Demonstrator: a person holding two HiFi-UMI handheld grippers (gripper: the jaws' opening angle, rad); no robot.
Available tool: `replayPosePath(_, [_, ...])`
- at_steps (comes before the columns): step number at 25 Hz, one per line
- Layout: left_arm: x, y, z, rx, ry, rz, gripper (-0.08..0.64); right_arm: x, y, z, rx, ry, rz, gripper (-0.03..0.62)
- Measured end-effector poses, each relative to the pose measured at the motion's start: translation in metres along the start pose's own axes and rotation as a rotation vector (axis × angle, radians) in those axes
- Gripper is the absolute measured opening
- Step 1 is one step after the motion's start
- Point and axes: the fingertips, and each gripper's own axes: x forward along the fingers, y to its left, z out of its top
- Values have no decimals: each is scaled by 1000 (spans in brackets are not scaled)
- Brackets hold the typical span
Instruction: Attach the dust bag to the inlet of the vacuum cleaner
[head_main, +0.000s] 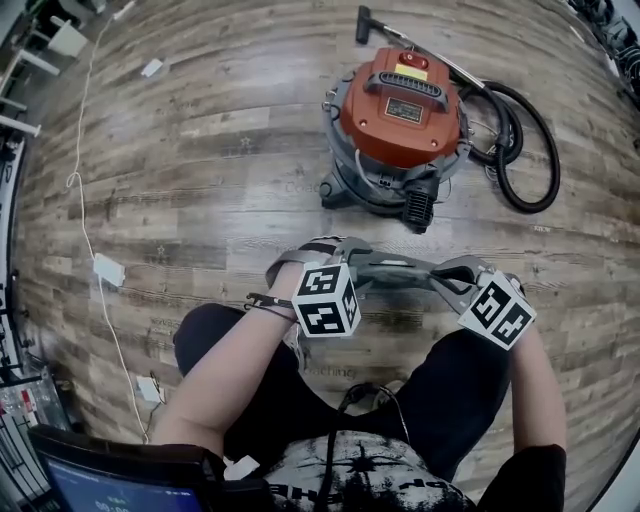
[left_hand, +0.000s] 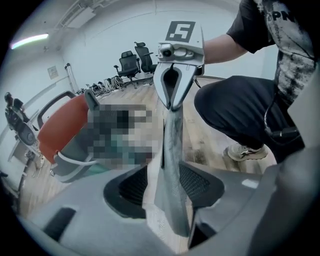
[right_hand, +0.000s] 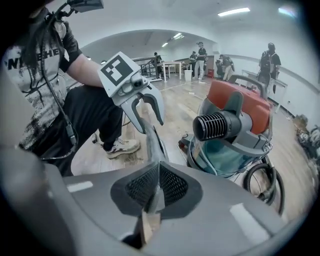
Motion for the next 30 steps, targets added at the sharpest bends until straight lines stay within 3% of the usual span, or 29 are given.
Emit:
replayPosePath(5, [-1, -6, 4, 21, -3, -30, 185, -17, 7, 20, -10, -53, 4, 14])
replayPosePath(8, [-4, -2, 7, 34, 2, -8, 42, -22, 2, 23, -6, -60, -17, 14])
replayPosePath(12, [-14, 6, 16, 57, -12, 40, 28, -26, -1, 22, -16, -54, -55, 25])
replayPosePath(13, [-16, 8, 18, 67, -8, 50, 28, -27, -1, 24, -28, -53, -62, 38])
replayPosePath(16, [-22, 14, 23, 96, 0, 66, 28, -28, 4, 36, -89, -39, -44, 189])
replayPosePath(19, [-28, 21, 32, 120, -5, 72, 28, -22, 4, 46, -180, 11, -66, 222])
replayPosePath(21, [-32, 25, 40, 138, -18, 71, 27, -17, -4, 47, -230, 69, -117, 218])
replayPosePath(23, [-37, 30, 48, 149, -38, 70, 28, -16, -12, 45, -259, 113, -167, 152])
replayPosePath(26, [-45, 36, 58, 170, -58, 64, 28, -22, -21, 48, -275, 128, -225, 66])
replayPosePath(30, [-51, 45, 69, 186, -73, 72, 28, -33, -32, 53, -288, 130, -284, 29])
